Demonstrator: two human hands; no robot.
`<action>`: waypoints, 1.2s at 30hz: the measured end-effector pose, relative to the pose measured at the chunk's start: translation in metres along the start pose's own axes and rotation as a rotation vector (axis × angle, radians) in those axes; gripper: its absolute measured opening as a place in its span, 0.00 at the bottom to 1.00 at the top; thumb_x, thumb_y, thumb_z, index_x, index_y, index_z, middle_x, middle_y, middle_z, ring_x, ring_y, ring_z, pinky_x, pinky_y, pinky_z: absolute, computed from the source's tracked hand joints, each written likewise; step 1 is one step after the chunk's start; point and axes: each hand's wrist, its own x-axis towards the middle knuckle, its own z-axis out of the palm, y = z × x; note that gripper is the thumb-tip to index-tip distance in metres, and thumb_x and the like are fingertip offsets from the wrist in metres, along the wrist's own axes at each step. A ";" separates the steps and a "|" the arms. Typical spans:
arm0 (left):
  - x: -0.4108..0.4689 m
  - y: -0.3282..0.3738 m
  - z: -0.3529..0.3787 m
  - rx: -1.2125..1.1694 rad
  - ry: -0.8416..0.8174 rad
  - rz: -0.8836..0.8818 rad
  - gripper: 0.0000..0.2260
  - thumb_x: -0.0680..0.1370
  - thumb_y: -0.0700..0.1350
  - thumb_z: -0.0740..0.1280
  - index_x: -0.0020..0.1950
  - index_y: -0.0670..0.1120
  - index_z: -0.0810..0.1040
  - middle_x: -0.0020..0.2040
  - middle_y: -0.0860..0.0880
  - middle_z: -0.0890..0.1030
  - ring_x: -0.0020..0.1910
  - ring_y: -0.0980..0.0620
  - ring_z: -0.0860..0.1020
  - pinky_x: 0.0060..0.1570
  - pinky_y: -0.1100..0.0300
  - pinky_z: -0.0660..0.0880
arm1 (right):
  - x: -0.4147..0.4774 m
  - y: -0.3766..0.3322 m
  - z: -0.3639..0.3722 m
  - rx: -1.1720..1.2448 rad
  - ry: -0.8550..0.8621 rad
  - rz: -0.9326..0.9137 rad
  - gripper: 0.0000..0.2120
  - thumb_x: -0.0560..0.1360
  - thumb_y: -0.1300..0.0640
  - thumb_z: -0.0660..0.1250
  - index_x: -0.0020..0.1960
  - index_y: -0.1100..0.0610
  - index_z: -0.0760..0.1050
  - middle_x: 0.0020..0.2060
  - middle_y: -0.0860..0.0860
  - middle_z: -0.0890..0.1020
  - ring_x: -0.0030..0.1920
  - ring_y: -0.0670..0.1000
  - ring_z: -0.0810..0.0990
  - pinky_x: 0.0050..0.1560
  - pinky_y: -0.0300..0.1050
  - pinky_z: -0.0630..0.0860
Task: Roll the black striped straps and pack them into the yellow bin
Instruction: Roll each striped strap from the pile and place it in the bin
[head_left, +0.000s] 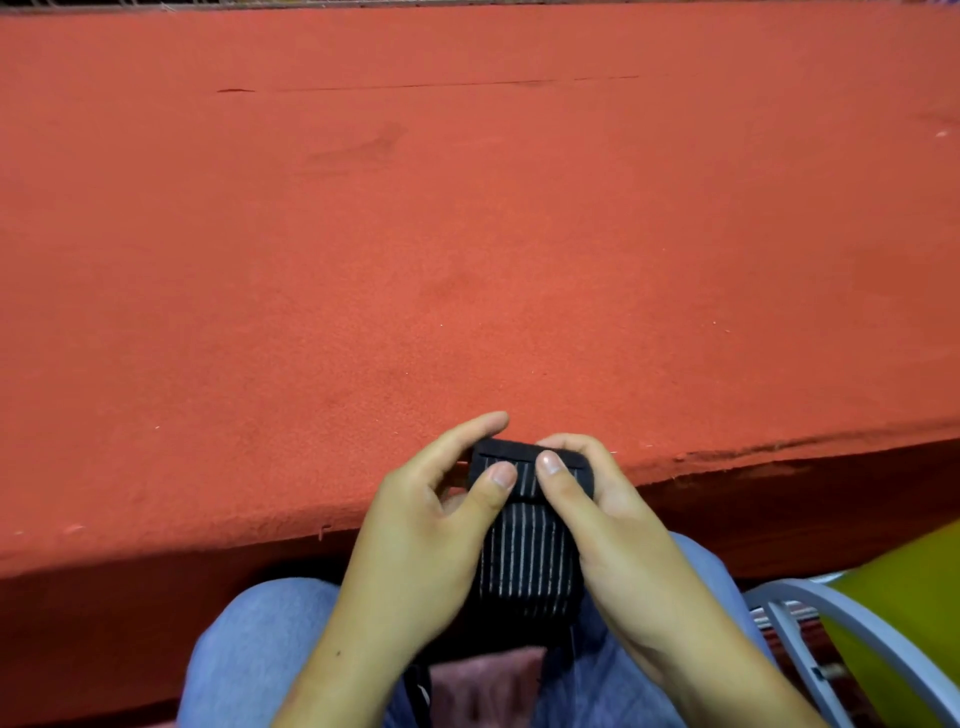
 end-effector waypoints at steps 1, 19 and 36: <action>0.000 -0.001 0.000 0.000 0.012 0.008 0.15 0.80 0.40 0.70 0.62 0.58 0.82 0.46 0.56 0.88 0.40 0.58 0.84 0.41 0.65 0.80 | 0.000 -0.001 0.000 -0.007 0.000 -0.008 0.16 0.71 0.37 0.67 0.54 0.43 0.78 0.46 0.51 0.87 0.47 0.50 0.84 0.54 0.57 0.80; 0.005 0.002 -0.004 0.001 0.005 0.043 0.08 0.78 0.46 0.72 0.54 0.58 0.85 0.48 0.56 0.87 0.44 0.56 0.85 0.46 0.63 0.79 | 0.002 0.001 0.001 -0.039 0.008 -0.061 0.16 0.74 0.38 0.68 0.57 0.45 0.79 0.51 0.54 0.86 0.55 0.56 0.85 0.65 0.68 0.76; 0.007 0.003 -0.005 0.013 0.005 0.011 0.07 0.80 0.47 0.70 0.54 0.56 0.86 0.49 0.59 0.87 0.47 0.60 0.84 0.48 0.69 0.77 | 0.003 0.002 -0.002 0.014 -0.012 -0.025 0.15 0.73 0.41 0.69 0.55 0.47 0.79 0.52 0.60 0.85 0.57 0.62 0.84 0.67 0.70 0.74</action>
